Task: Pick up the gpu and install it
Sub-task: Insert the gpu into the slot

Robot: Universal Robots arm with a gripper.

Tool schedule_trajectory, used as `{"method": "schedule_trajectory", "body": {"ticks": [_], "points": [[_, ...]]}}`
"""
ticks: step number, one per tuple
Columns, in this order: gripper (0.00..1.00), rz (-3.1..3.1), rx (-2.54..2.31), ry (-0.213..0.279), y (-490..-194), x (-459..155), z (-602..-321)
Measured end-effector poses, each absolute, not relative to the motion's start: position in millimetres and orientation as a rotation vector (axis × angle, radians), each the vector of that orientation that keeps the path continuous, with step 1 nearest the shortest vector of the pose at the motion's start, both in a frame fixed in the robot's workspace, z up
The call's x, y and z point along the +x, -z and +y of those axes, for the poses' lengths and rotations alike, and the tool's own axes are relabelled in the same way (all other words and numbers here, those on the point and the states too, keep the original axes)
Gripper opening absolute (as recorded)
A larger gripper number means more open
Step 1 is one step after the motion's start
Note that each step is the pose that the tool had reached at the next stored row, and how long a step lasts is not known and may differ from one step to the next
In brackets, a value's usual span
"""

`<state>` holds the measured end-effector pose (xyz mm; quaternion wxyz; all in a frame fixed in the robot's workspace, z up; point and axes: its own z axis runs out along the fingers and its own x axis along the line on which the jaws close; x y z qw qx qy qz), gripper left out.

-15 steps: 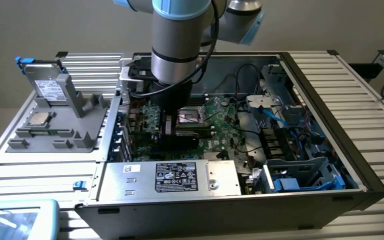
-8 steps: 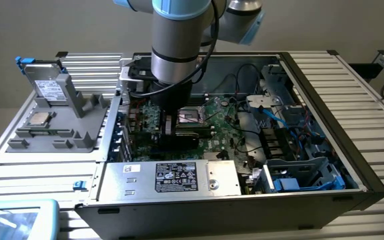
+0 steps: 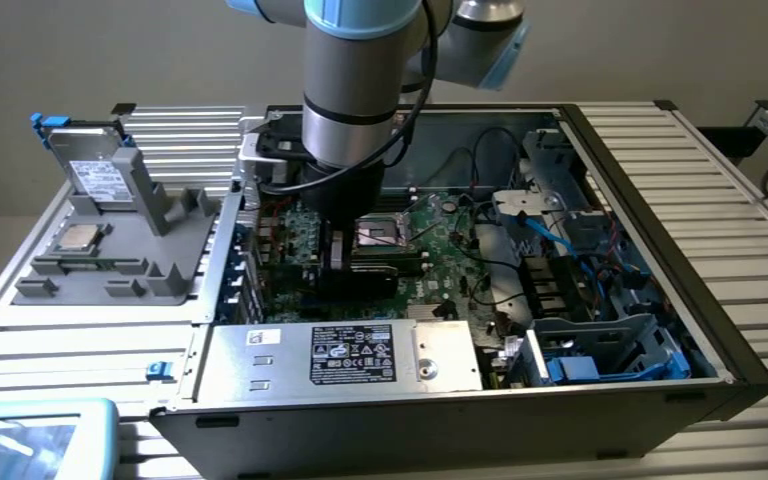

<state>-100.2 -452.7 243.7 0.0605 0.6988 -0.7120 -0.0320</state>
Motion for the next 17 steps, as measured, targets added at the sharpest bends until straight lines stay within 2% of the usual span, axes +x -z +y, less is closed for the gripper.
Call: {"method": "schedule_trajectory", "body": {"ticks": [17], "points": [[0.27, -2.155, 2.113, 0.096, -245.5, -100.3, -451.5]]}}
